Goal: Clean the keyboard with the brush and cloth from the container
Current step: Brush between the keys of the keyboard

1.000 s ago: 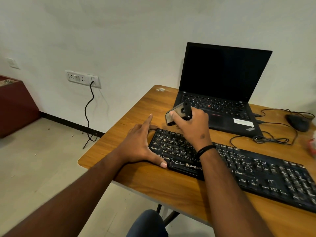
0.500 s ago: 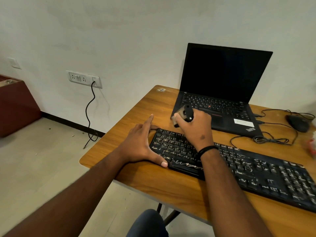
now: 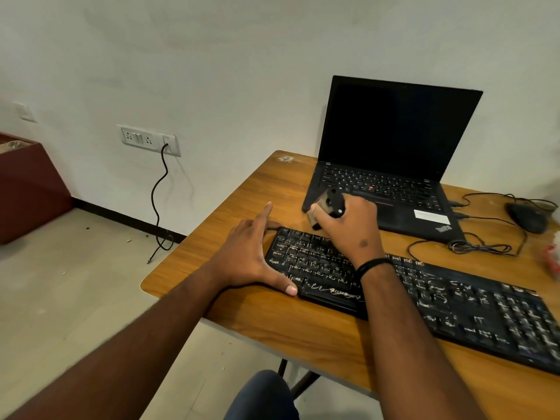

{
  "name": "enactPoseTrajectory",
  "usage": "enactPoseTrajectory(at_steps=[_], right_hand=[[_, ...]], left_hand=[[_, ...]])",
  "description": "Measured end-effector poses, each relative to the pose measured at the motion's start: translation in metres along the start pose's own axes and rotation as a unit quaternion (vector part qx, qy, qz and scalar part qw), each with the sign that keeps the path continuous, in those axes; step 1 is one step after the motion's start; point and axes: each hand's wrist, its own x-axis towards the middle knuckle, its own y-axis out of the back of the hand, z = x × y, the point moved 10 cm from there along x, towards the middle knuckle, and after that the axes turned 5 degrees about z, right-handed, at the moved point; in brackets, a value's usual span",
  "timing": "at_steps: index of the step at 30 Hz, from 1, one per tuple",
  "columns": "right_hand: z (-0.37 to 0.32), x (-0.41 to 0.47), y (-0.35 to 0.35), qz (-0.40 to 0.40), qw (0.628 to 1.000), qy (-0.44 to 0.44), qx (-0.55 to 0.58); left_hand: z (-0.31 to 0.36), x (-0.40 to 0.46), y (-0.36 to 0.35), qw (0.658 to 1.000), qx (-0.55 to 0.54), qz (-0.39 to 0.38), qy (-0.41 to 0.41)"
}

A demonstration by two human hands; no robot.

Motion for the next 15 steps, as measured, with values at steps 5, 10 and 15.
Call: enactPoseTrajectory(at_steps=[5, 10, 15], right_hand=[[0.003, -0.001, -0.003, -0.038, 0.999, -0.005, -0.007], [0.009, 0.001, 0.002, -0.036, 0.998, -0.019, 0.038], [0.014, 0.003, 0.012, -0.010, 0.999, -0.032, 0.007]], left_hand=[[-0.002, 0.001, 0.000, 1.000, -0.001, 0.000, 0.001], [-0.002, 0.001, -0.001, 1.000, 0.002, -0.004, 0.003], [0.000, 0.000, 0.001, 1.000, 0.000, -0.002, 0.003]])
